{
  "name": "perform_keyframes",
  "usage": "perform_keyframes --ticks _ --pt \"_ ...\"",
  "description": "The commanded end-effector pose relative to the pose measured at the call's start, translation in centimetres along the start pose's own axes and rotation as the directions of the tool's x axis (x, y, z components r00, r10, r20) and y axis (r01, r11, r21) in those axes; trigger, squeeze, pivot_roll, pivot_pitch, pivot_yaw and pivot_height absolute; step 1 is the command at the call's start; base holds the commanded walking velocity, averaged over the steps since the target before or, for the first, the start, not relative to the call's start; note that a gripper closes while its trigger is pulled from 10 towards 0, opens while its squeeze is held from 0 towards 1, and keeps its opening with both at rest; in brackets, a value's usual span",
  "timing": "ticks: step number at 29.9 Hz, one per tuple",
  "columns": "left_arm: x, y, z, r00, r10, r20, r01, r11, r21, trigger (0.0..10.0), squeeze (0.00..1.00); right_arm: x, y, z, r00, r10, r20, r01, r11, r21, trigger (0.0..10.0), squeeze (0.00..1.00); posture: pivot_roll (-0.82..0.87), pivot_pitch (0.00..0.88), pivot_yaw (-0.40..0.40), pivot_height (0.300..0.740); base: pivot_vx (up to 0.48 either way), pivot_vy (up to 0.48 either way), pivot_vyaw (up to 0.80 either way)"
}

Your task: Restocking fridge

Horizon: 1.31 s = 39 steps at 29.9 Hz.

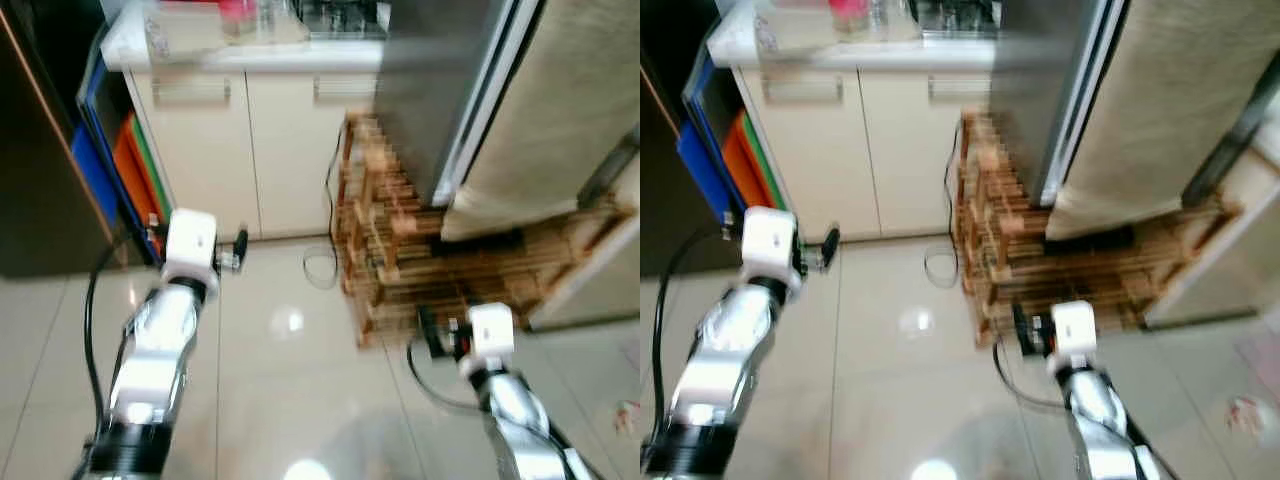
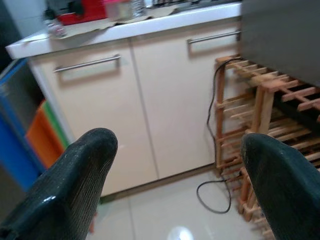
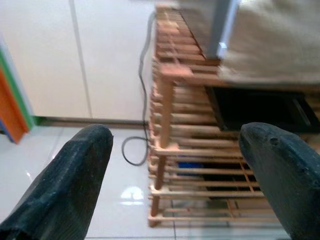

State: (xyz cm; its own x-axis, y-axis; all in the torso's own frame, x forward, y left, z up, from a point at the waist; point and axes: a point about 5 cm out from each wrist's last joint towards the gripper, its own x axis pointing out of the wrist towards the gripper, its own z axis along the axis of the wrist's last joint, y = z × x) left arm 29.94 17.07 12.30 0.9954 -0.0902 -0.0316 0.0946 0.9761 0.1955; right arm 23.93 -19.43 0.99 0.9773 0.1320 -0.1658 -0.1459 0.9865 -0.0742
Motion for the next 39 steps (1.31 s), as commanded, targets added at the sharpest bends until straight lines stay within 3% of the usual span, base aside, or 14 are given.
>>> perform_keyframes --ticks 1,14,26,30,33,39 --pt "0.2 -0.7 0.5 0.999 -0.028 0.021 0.028 1.0 -0.004 10.0 0.0 -0.1 -1.1 -0.4 0.999 -0.032 -0.015 0.032 0.999 -0.013 10.0 0.0 -0.01 0.0 -0.008 0.736 0.48 0.0 0.0" --pt "0.1 -0.8 0.7 0.998 -0.046 0.043 0.046 0.999 -0.014 10.0 0.0 0.6 -1.2 -0.8 0.999 -0.037 -0.021 0.037 0.999 0.008 10.0 0.0 0.0 0.0 -0.005 0.736 0.41 0.136 -0.2" --pt "0.2 -1.1 0.9 0.998 -0.038 0.045 0.038 0.999 0.004 10.0 0.0 2.8 -0.7 4.7 0.985 0.015 0.172 -0.005 0.998 -0.059 10.0 0.0 -0.01 0.0 0.004 0.731 0.033 0.023 -0.2" --pt "0.2 -1.3 0.9 0.998 -0.042 0.047 0.042 0.999 0.008 10.0 0.0 3.9 1.5 6.8 0.97 0.134 0.201 -0.124 0.99 -0.059 10.0 0.0 0.0 0.0 0.001 0.731 0.0 0.0 0.0" --pt "0.2 -1.2 0.8 0.998 -0.043 0.044 0.043 0.999 0.01 10.0 0.0 4.1 2.2 7.0 0.964 0.173 0.2 -0.163 0.984 -0.067 10.0 0.0 0.0 0.0 0.002 0.731 0.0 0.0 0.0" --pt "0.0 -1.4 0.7 0.998 -0.048 0.04 0.048 0.999 0.021 10.0 0.0 5.5 1.2 8.3 0.968 0.128 0.217 -0.108 0.989 -0.098 10.0 0.0 0.0 0.0 0.007 0.731 0.0 0.0 0.0"
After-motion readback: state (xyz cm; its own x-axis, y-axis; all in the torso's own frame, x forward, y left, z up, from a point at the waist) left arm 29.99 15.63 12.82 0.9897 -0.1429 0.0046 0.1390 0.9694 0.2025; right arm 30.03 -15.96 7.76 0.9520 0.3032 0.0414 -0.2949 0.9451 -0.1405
